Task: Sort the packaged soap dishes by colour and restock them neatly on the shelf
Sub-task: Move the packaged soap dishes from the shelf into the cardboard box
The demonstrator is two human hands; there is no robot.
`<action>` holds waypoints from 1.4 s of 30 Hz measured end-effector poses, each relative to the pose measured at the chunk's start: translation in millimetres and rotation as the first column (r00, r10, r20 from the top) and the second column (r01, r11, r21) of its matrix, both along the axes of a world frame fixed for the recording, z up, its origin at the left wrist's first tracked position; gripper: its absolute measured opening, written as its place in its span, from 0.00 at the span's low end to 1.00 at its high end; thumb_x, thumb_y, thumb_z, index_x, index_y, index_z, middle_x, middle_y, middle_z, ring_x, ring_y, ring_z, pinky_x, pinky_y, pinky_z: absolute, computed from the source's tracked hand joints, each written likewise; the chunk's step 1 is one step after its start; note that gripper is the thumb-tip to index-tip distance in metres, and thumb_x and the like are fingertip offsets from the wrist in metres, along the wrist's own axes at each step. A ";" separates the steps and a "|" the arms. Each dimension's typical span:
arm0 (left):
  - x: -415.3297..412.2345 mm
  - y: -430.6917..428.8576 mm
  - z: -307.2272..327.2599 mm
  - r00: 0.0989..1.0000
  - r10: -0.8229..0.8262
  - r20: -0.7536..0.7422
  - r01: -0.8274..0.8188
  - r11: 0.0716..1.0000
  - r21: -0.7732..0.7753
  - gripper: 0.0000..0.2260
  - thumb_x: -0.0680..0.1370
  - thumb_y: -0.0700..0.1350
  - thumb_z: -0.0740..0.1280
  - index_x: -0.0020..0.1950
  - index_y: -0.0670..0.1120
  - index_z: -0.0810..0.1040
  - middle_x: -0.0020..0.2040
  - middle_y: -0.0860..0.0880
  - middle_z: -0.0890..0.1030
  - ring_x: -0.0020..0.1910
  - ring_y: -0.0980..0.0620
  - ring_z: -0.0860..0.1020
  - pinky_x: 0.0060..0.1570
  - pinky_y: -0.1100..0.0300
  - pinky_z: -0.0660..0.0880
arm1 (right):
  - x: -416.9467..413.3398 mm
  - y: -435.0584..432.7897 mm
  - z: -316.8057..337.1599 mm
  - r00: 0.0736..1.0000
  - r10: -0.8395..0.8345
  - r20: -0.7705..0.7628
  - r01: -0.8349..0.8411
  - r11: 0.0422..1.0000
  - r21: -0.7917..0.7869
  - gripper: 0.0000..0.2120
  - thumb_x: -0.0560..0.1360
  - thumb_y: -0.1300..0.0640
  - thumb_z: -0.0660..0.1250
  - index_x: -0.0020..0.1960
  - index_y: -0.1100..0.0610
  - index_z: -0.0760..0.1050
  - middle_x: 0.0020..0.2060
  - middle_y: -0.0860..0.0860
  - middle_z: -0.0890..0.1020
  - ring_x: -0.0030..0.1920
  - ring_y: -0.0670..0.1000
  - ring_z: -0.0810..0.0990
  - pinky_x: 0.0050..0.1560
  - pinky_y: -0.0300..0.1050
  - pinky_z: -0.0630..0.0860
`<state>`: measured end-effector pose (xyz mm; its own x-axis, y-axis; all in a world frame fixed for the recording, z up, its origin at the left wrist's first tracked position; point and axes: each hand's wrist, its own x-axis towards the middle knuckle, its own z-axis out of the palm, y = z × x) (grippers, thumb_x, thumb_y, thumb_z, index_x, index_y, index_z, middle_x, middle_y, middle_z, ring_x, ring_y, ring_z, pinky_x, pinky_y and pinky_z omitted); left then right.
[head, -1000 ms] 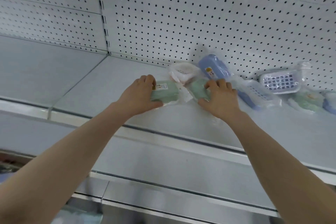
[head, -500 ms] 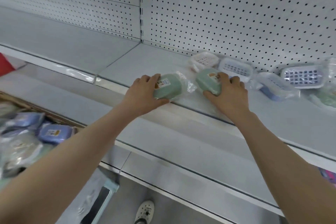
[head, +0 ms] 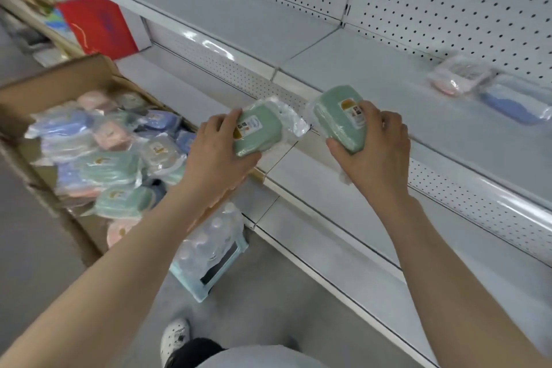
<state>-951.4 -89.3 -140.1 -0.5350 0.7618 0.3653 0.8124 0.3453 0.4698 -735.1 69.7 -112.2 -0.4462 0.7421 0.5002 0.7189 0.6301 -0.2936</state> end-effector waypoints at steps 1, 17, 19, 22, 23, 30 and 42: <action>-12.2 -15.3 -8.5 0.999 0.033 0.023 -0.032 0.999 -0.025 0.38 0.70 0.58 0.72 0.75 0.48 0.62 0.65 0.44 0.71 0.62 0.43 0.70 0.59 0.49 0.69 | -15.3 -12.6 -7.5 1.000 0.021 -0.007 -0.021 1.000 -0.013 0.37 0.68 0.35 0.68 0.70 0.52 0.66 0.57 0.57 0.73 0.54 0.59 0.72 0.52 0.52 0.71; -211.7 -260.7 -133.3 0.969 0.027 0.244 0.123 0.807 -0.577 0.41 0.66 0.56 0.73 0.76 0.51 0.60 0.70 0.48 0.67 0.69 0.46 0.65 0.70 0.53 0.63 | -241.3 -196.6 -158.1 0.927 0.358 0.111 -0.243 0.800 -0.548 0.40 0.68 0.41 0.73 0.73 0.47 0.57 0.62 0.54 0.69 0.59 0.54 0.72 0.56 0.50 0.76; -220.8 -268.5 -149.9 0.966 -0.074 0.248 0.205 0.801 -0.562 0.41 0.66 0.55 0.74 0.75 0.52 0.62 0.70 0.49 0.68 0.70 0.45 0.65 0.71 0.51 0.63 | -251.6 -203.5 -167.4 0.899 0.408 0.158 -0.256 0.784 -0.566 0.42 0.67 0.42 0.74 0.74 0.47 0.56 0.63 0.54 0.67 0.61 0.55 0.71 0.57 0.50 0.76; -234.0 -262.4 -169.9 0.959 -0.244 0.143 0.281 0.762 -0.583 0.41 0.63 0.54 0.77 0.74 0.51 0.66 0.69 0.48 0.72 0.68 0.42 0.69 0.70 0.47 0.66 | -262.5 -205.9 -177.0 0.850 0.475 0.226 -0.271 0.764 -0.585 0.41 0.68 0.46 0.74 0.75 0.47 0.56 0.65 0.53 0.65 0.62 0.55 0.70 0.60 0.51 0.74; -238.3 -258.6 -174.7 0.953 -0.279 0.118 0.293 0.749 -0.595 0.41 0.62 0.53 0.79 0.73 0.51 0.67 0.68 0.48 0.73 0.67 0.42 0.71 0.69 0.47 0.67 | -265.6 -204.0 -179.8 0.831 0.498 0.246 -0.284 0.762 -0.582 0.41 0.69 0.47 0.74 0.75 0.47 0.56 0.66 0.53 0.65 0.63 0.56 0.69 0.62 0.52 0.74; -260.9 -243.9 -195.4 0.922 -0.367 0.125 0.343 0.623 -0.703 0.44 0.68 0.52 0.76 0.77 0.57 0.54 0.76 0.54 0.61 0.76 0.46 0.58 0.74 0.49 0.58 | -298.6 -176.6 -193.1 0.686 0.542 0.485 -0.290 0.816 -0.500 0.42 0.70 0.52 0.75 0.76 0.47 0.55 0.71 0.53 0.65 0.70 0.57 0.65 0.71 0.54 0.65; -257.7 -221.1 -157.6 0.924 -0.378 0.056 0.323 0.694 -0.643 0.34 0.71 0.71 0.59 0.72 0.53 0.69 0.70 0.50 0.71 0.69 0.46 0.68 0.69 0.50 0.65 | -280.4 -171.3 -167.5 0.612 0.517 0.599 -0.287 0.851 -0.440 0.40 0.74 0.47 0.67 0.79 0.50 0.49 0.76 0.55 0.58 0.74 0.58 0.60 0.72 0.53 0.63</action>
<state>-1209.1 -310.4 -297.8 -0.1733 0.9550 -0.2405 0.9584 0.2198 0.1823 -1015.5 -101.7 -279.8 -0.8548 0.4494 -0.2595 0.4752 0.8788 -0.0431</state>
